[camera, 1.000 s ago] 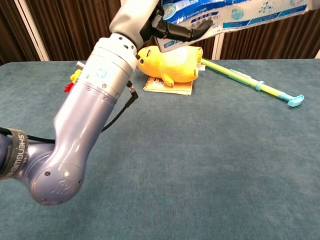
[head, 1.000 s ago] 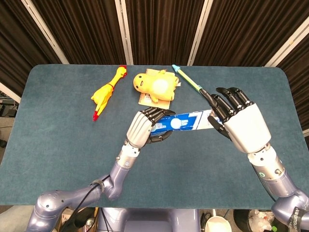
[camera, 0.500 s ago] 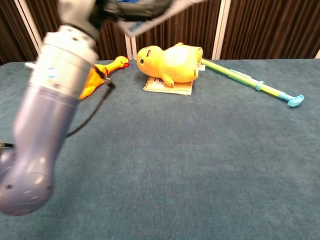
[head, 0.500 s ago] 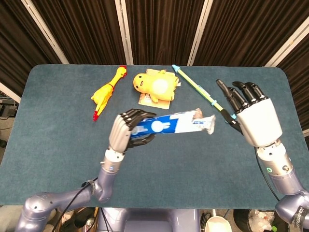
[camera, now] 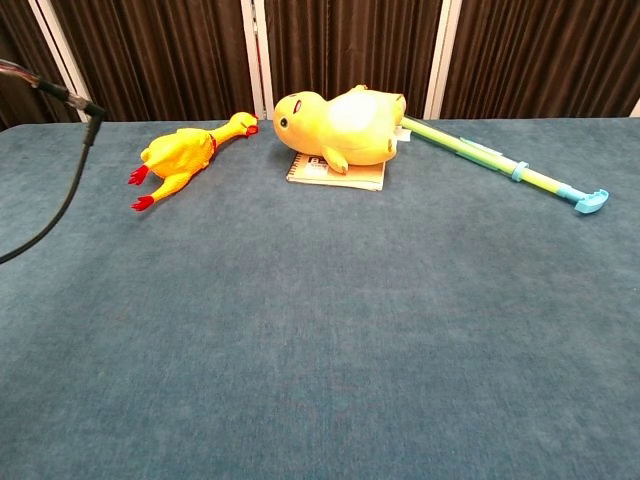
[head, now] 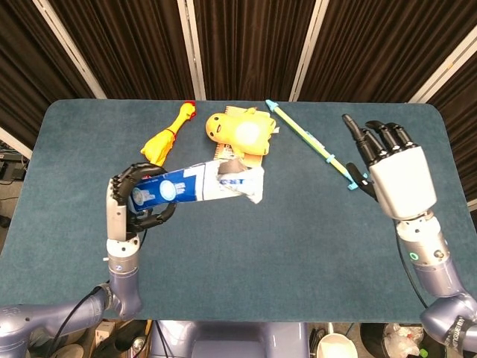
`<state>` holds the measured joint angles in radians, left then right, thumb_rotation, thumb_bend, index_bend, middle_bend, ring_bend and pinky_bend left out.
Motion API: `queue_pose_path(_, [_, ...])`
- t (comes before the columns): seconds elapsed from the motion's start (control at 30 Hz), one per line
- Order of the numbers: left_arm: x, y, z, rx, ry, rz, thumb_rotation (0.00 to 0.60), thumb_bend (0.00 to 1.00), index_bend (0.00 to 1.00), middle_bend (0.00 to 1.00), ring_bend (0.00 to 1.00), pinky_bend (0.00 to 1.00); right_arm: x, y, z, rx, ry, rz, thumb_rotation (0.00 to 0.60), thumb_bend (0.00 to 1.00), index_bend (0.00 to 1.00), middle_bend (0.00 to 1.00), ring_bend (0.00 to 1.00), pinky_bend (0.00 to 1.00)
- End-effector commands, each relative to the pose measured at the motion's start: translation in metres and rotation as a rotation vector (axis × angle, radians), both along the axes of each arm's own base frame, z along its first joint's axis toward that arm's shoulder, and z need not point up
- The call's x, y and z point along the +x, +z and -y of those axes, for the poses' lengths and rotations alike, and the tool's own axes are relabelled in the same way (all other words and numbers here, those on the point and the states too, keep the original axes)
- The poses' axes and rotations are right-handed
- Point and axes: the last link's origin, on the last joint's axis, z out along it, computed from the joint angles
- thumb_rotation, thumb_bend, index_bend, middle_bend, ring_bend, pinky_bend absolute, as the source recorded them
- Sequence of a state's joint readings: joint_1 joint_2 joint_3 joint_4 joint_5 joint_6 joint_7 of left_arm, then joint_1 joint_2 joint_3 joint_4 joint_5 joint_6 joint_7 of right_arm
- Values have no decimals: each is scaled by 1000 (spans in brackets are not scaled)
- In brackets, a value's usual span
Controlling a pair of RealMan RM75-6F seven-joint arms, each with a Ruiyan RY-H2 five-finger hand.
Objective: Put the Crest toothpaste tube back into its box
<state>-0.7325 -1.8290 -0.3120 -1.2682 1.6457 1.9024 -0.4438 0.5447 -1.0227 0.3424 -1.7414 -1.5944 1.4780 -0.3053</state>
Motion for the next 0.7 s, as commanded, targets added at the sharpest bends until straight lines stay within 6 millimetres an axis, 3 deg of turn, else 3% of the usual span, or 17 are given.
queue_pose_path(0.03, [-3,-1,-1,-17,10,-19,600,472,260,419,395,498,1,-4,-2,6,6,-6,600,271,0,427,302,365])
queue_pose_path(0.17, [-7,-8,-2,-37,26,-59,600,542,297,458,432,546,2,-6,-3,8,5,-6,600,272,0,427,302,365])
queue_pose_path(0.4, [-17,-16,0,-53,21,-55,600,556,314,473,446,548,2,-7,-5,11,8,-14,600,272,0,427,302,365])
queue_pose_path(0.7, [-2,0,7,-2,-53,64,600,556,298,463,445,548,1,-9,-5,16,10,-19,600,272,0,427,302,365])
